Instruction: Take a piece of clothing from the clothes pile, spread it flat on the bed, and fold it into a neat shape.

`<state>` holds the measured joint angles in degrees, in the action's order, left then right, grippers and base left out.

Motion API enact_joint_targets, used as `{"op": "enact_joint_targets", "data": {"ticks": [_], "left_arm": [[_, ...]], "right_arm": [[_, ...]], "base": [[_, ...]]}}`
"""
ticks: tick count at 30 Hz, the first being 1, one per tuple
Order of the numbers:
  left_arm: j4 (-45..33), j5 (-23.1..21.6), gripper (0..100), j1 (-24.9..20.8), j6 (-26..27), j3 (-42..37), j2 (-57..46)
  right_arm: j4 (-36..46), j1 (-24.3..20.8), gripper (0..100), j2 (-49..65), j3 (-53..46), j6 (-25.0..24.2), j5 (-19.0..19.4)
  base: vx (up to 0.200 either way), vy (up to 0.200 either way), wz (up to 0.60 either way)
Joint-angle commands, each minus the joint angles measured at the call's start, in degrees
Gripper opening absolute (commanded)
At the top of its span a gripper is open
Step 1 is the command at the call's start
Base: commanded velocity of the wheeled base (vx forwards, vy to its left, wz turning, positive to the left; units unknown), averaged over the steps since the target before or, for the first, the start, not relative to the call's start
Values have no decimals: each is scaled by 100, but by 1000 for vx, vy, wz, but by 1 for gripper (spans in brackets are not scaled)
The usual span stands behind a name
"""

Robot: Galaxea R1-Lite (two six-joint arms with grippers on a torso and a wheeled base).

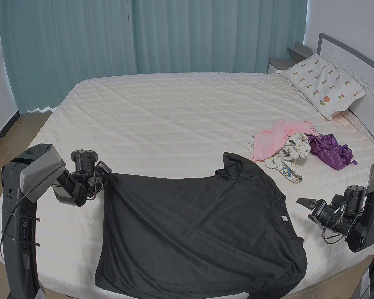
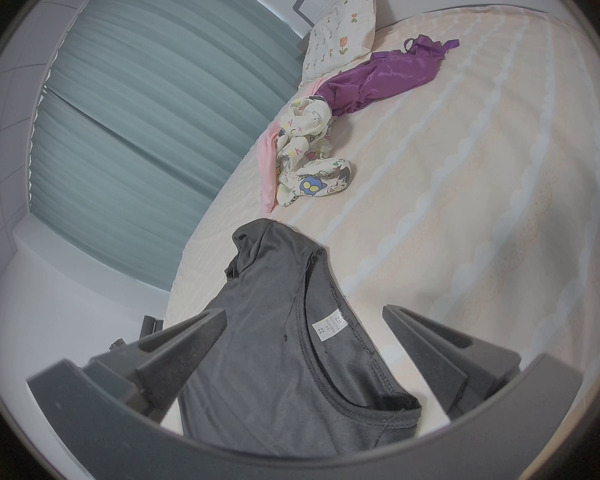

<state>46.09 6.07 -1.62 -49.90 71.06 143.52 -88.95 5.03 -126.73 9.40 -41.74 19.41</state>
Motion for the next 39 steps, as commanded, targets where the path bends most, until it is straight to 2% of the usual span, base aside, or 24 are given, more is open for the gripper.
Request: {"op": "enact_joint_targets", "data": {"ticks": [1, 2, 3, 8, 11, 14, 19, 21, 27, 34, 39], "left_arm": [[5, -1, 0, -5, -3, 4, 18], [5, -1, 0, -5, -3, 4, 9], [14, -1, 100, 4, -3, -22, -17], [-4, -1, 100, 13, -363, -101, -166], [-4, -1, 100, 22, -389, -250, -281], [75, -27, 100, 39, -732, -971, -1045], [190, -308, 100, -14, -881, -1789, -1889], [234, -475, 100, -40, -899, -1982, -2047], [225, -598, 100, -22, -881, -1982, -1986], [137, -695, 100, -22, -873, -1604, -1836], [75, -748, 100, 13, -838, -927, -1555]], "right_arm": [[-69, -2, 100, -18, 1, -1, 2], [-69, -20, 100, -9, 1, -1, 2], [-69, -46, 100, 0, 1, -1, -7], [-69, -126, 100, 105, 18, -10, 2], [-69, -178, 100, 210, 27, -10, 2], [-61, -293, 100, 167, 317, -18, -7], [10, -714, 100, -396, 1249, 8, -288], [414, -1013, 100, -501, 1969, 26, -403], [2348, -1470, 100, -519, 3490, 201, -499], [2796, -1716, 100, -853, 4377, 456, -658], [3306, -1839, 100, -879, 4738, 579, -886]], "base": [[0, 0, 0], [0, 0, 0], [0, 0, 0], [0, 0, 0], [0, 0, 0], [0, 0, 0], [0, 0, 0], [0, 0, 0], [0, 0, 0], [0, 0, 0], [0, 0, 0]]}}
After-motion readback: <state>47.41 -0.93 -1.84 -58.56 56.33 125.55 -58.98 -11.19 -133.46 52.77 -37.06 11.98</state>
